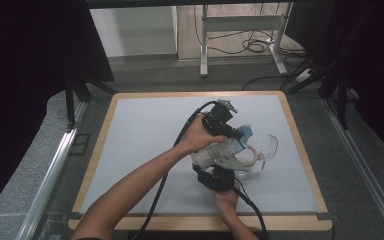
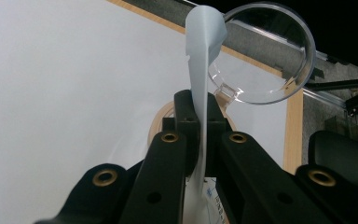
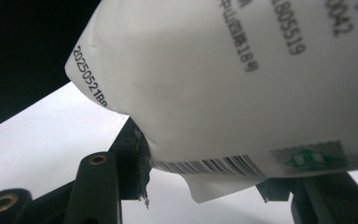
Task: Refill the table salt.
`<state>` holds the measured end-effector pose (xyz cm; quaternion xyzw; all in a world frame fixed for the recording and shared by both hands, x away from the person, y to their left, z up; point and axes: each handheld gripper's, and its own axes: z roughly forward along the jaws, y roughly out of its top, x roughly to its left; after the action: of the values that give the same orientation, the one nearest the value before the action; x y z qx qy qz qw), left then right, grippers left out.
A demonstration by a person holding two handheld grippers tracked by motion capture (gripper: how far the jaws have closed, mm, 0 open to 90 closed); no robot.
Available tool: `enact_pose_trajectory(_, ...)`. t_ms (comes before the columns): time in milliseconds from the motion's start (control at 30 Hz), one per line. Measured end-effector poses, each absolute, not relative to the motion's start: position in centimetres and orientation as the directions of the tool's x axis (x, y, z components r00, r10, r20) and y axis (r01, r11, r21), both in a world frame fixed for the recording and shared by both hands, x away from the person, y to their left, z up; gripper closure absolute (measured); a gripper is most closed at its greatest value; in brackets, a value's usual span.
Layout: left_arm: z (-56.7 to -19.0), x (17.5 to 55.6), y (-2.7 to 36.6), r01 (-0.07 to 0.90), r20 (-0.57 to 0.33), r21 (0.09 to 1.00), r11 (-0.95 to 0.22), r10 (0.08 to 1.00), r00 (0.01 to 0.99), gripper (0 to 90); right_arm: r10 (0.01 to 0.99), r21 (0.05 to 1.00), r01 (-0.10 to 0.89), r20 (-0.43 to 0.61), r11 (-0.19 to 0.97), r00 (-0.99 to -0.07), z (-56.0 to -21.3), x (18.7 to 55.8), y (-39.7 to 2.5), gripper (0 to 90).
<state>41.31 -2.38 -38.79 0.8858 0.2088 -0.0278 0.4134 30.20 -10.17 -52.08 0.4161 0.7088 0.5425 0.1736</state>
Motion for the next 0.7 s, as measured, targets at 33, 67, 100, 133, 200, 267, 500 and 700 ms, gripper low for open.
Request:
enact_pose_trajectory(33,-38.8,41.3,-2.44,0.391,-0.218,0.72,-0.574,0.347,0.912,90.0,0.778,0.914,0.402,0.206,0.064,-0.593,-52.07,30.2,-10.17,46.5)
enact_pose_trajectory(67,-38.81,41.3,-2.48,0.391,-0.218,0.719,-0.575,0.348,0.912,90.0,0.776,0.914,0.402,0.209,0.062,-0.595,-52.05,30.19,-10.17,46.6)
enact_pose_trajectory(100,-38.81,41.28,-2.52,0.391,-0.217,0.718,-0.576,0.349,0.912,90.0,0.776,0.914,0.402,0.209,0.062,-0.595,-52.05,30.19,-10.17,46.6)
enact_pose_trajectory(133,-38.79,41.31,-2.58,0.391,-0.215,0.715,-0.58,0.35,0.912,90.0,0.773,0.915,0.4,0.212,0.058,-0.598,-52.01,30.21,-10.18,46.6)
enact_pose_trajectory(200,-38.75,41.3,-2.64,0.393,-0.215,0.714,-0.58,0.353,0.911,90.0,0.771,0.916,0.398,0.213,0.057,-0.6,-51.94,30.21,-10.17,46.6)
enact_pose_trajectory(267,-38.72,41.29,-2.67,0.393,-0.213,0.713,-0.58,0.354,0.911,90.0,0.771,0.916,0.397,0.214,0.056,-0.6,-51.9,30.19,-10.16,46.6)
enact_pose_trajectory(500,-38.73,41.35,-2.93,0.391,-0.206,0.71,-0.586,0.358,0.911,90.0,0.763,0.917,0.396,0.224,0.045,-0.606,-51.7,30.18,-10.15,46.6)
enact_pose_trajectory(700,-38.84,41.44,-3.06,0.393,-0.205,0.707,-0.588,0.361,0.91,90.0,0.754,0.917,0.397,0.233,0.04,-0.614,-51.57,30.1,-10.15,46.6)
